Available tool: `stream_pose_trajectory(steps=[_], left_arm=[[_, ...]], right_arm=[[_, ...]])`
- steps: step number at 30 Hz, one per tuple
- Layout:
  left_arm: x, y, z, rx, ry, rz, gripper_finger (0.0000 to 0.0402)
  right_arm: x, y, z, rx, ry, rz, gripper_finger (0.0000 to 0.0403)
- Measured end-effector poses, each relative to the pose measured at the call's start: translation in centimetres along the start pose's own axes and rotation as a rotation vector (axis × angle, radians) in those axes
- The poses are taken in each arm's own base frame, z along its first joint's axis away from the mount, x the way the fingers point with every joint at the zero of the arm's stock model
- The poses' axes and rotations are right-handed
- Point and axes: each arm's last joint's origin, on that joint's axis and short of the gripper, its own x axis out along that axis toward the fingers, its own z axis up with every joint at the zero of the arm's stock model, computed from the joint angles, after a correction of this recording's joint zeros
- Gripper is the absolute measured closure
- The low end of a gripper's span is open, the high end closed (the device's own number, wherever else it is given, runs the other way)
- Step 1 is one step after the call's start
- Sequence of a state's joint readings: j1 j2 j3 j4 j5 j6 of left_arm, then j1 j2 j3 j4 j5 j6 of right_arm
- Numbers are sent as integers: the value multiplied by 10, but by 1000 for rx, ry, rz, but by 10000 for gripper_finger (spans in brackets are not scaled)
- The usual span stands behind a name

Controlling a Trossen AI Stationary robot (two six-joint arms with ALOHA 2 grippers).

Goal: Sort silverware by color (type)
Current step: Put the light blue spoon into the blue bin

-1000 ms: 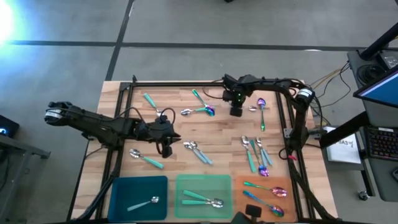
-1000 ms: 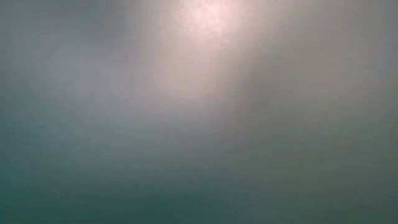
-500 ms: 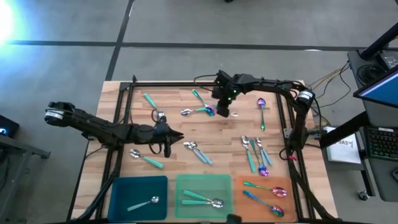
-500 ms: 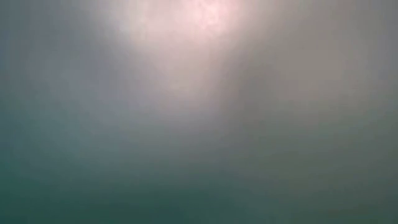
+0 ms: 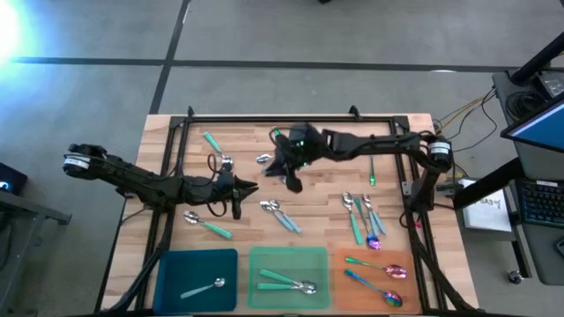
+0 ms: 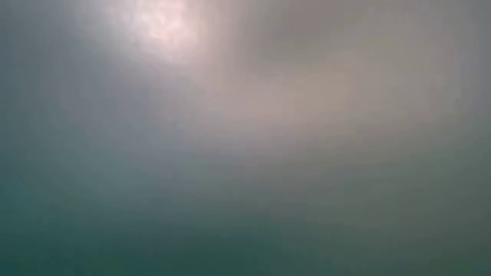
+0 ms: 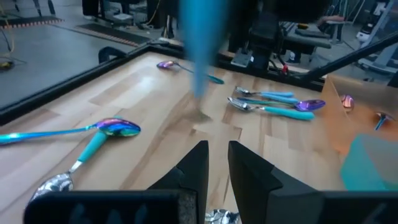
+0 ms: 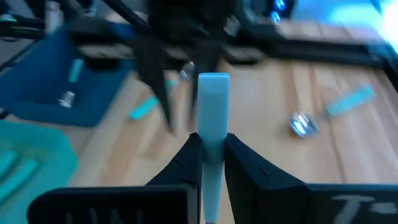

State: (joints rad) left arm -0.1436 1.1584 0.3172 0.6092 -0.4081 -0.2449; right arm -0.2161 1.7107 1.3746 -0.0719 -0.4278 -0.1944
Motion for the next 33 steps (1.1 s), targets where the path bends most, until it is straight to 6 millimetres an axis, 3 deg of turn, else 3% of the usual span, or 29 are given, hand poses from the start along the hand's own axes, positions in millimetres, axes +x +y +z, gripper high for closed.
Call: stream_pose_trajectory(steps=[8, 13, 19, 33], left_arm=[[0, -1, 2, 10, -22, -9, 325], [1, -6, 7, 35, -68, -125, 290], [3, -7, 8, 89, -101, -132, 258], [12, -11, 9, 96, -222, -147, 261]], right_arm=[[12, 29, 13, -84, -83, 55, 373], [12, 30, 15, -94, -101, 56, 373], [13, 31, 16, -98, -110, 58, 373], [15, 40, 20, -130, -135, 72, 373]])
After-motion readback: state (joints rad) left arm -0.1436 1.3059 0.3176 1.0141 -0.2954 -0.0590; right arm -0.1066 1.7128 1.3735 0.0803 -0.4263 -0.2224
